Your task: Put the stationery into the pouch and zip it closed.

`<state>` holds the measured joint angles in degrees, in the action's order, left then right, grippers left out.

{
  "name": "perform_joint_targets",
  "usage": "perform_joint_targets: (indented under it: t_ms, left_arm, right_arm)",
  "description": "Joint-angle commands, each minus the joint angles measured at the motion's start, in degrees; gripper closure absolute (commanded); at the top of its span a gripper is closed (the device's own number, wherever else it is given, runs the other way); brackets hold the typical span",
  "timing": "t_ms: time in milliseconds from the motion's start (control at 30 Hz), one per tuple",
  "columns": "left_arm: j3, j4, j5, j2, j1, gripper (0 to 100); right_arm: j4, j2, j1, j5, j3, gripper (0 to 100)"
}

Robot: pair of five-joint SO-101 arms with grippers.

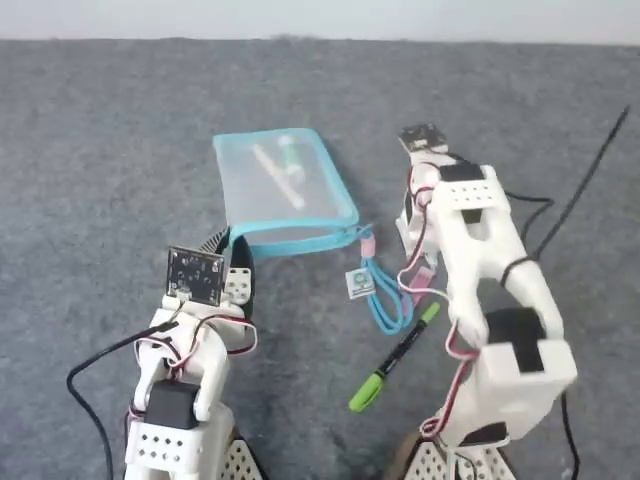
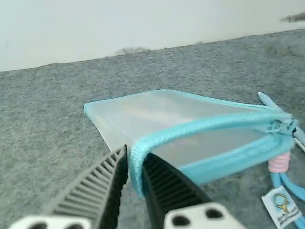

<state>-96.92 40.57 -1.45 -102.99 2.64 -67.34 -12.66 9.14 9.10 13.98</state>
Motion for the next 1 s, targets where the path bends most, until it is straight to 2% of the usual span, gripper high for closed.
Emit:
perform_joint_targets:
  t_ms: [0, 267, 433, 733, 967]
  left_arm:
    - [0.22, -0.35, -0.79, -0.09, 0.09, 99]
    - [0.22, -0.35, -0.79, -0.09, 0.09, 99]
    - [0.22, -0.35, -0.79, -0.09, 0.09, 99]
    - [0.22, -0.35, -0.79, 0.00, 0.09, 99]
    - [0.22, -0.44, -0.79, 0.00, 0.09, 99]
  right_arm:
    - [0.92, -2.24, -0.92, 1.14, -4.66, 83.2]
    - [1.01, -8.04, -1.36, 0.70, -7.82, 86.8]
    - [1.01, -8.04, -3.91, 0.53, -8.09, 99.4]
    - [-0.22, -6.55, -6.20, -1.58, -7.91, 99.1]
    - [-9.71, 8.13, -7.43, -1.41, -6.95, 99.1]
